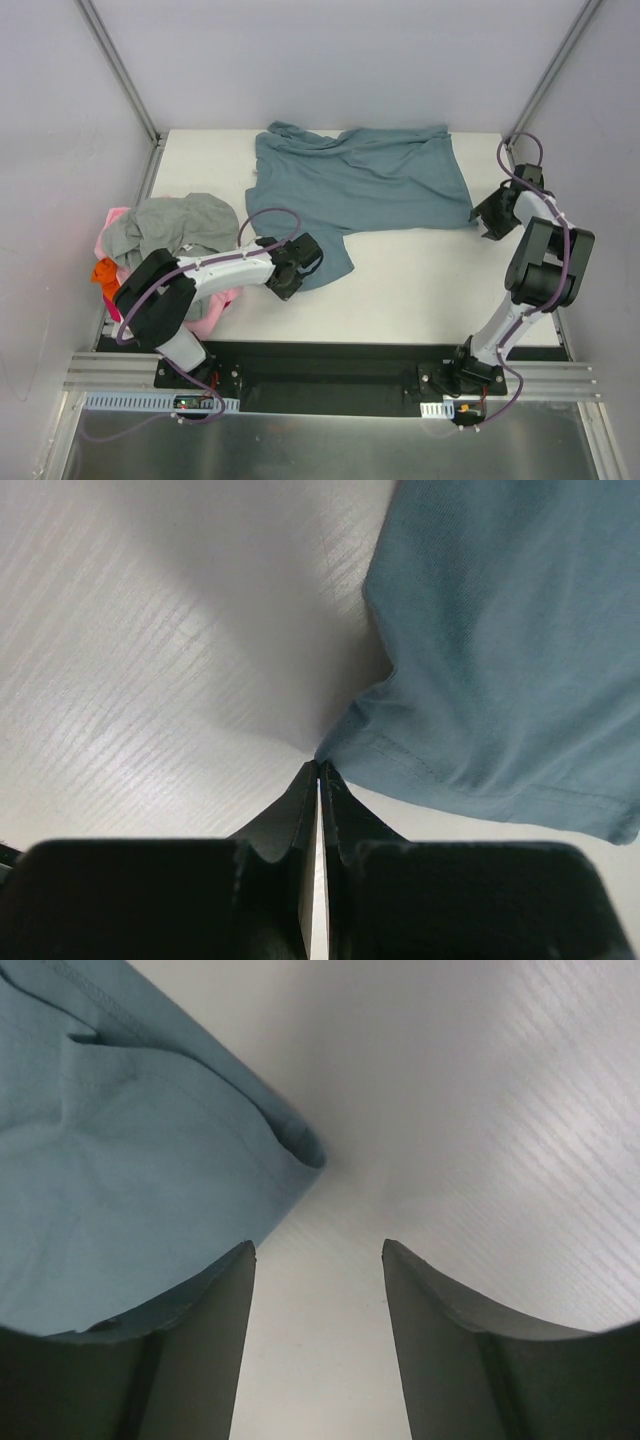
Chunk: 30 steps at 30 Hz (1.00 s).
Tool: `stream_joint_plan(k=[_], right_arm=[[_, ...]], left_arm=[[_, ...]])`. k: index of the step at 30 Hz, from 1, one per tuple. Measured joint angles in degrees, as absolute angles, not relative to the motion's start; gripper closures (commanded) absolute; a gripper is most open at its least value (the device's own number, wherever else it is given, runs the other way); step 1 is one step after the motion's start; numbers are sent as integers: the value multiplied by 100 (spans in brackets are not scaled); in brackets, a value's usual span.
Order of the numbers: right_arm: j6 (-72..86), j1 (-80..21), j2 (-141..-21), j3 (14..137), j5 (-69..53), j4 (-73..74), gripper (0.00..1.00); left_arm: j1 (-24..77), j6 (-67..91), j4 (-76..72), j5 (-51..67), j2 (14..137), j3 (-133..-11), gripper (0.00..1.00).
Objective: Fold and stack the t-shirts
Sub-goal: Grap the side of the flattened tshirt closest away from the robot with both arms
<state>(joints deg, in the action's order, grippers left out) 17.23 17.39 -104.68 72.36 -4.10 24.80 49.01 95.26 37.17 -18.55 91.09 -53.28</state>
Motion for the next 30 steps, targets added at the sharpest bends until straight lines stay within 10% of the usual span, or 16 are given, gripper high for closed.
stream_joint_plan(k=[14, 23, 30], right_arm=[[1697, 1743, -11273, 7852, -294, 2458, 52], [1664, 1743, -11507, 8066, -235, 2405, 99], [1684, 1743, -11428, 7907, -211, 2294, 99]], left_arm=[[4751, 9129, 3806, -1981, 8868, -5321, 100], [4713, 8938, 3820, -1984, 8753, -5317, 100], [4713, 8626, 3903, -2008, 8569, -5406, 100]])
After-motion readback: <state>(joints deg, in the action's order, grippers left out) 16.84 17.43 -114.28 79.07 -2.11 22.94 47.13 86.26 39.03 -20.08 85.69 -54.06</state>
